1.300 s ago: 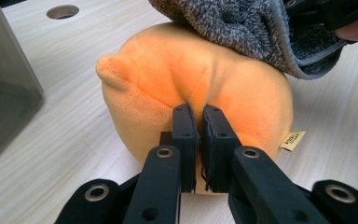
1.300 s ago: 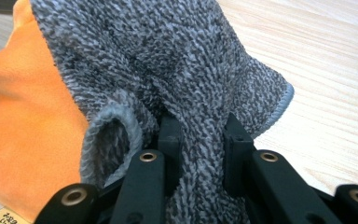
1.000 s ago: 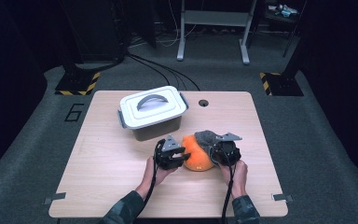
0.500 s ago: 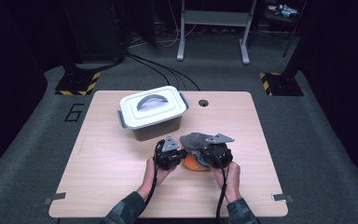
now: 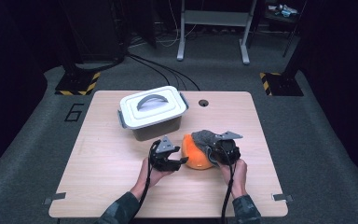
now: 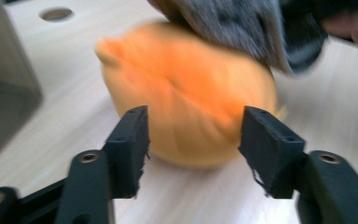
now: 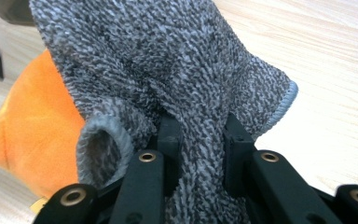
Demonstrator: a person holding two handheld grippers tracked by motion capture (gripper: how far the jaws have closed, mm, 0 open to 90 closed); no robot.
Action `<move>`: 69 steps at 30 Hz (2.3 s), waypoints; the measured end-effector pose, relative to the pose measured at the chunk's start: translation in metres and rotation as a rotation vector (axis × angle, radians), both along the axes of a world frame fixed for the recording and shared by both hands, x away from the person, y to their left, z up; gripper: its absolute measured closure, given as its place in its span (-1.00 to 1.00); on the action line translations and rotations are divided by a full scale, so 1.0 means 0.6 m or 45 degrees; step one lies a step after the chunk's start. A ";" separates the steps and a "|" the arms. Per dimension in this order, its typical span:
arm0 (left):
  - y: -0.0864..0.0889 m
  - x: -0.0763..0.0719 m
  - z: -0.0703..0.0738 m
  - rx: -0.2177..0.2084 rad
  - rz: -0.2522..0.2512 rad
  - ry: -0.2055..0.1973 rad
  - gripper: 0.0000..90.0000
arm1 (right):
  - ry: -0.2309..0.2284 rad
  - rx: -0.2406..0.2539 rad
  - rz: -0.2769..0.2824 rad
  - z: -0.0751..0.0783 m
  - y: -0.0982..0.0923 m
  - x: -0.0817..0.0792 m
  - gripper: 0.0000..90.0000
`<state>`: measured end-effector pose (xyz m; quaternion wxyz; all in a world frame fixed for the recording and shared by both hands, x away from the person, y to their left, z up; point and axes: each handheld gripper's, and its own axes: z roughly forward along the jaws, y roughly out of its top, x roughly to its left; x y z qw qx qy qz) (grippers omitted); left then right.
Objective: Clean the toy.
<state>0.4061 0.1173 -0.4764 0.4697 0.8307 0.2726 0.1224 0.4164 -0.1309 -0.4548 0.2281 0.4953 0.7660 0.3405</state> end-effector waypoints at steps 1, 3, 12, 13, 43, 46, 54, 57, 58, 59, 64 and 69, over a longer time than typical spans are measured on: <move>-0.002 -0.002 -0.003 0.005 -0.029 0.003 -0.18 | 0.007 0.005 -0.002 0.000 -0.002 0.001 0.63; -0.013 -0.004 -0.013 0.056 -0.036 -0.015 -0.17 | 0.001 0.013 -0.012 -0.001 -0.003 0.003 0.63; -0.047 -0.009 -0.024 0.025 -0.057 -0.026 0.71 | -0.022 -0.016 -0.041 0.014 -0.002 -0.002 0.62; -0.049 -0.010 -0.023 0.032 -0.052 -0.029 0.75 | -0.037 -0.024 -0.032 0.023 0.001 -0.009 0.62; -0.059 -0.014 -0.017 0.150 0.032 -0.142 -0.14 | 0.004 -0.116 -0.115 -0.001 -0.013 0.007 0.61; -0.071 -0.011 -0.019 0.184 0.029 -0.156 -0.18 | 0.006 -0.085 -0.114 -0.002 -0.017 0.006 0.61; -0.068 -0.001 -0.016 0.066 0.024 -0.065 0.64 | -0.041 -0.050 -0.111 0.004 -0.031 -0.007 0.61; -0.061 0.004 -0.008 -0.005 0.041 0.001 0.73 | -0.085 -0.038 -0.100 0.024 -0.031 -0.029 0.62; -0.059 0.004 -0.004 -0.026 0.041 0.021 0.75 | -0.101 -0.031 -0.092 0.030 -0.028 -0.038 0.62; -0.057 0.004 -0.001 -0.059 0.047 0.048 0.76 | -0.113 -0.032 -0.079 0.037 -0.023 -0.046 0.62; -0.052 -0.001 0.012 -0.161 0.044 0.152 0.79 | -0.139 -0.020 0.016 0.056 0.016 -0.081 0.62; -0.046 0.009 0.003 -0.137 0.056 0.174 0.78 | -0.102 -0.090 0.018 0.028 0.032 -0.056 0.63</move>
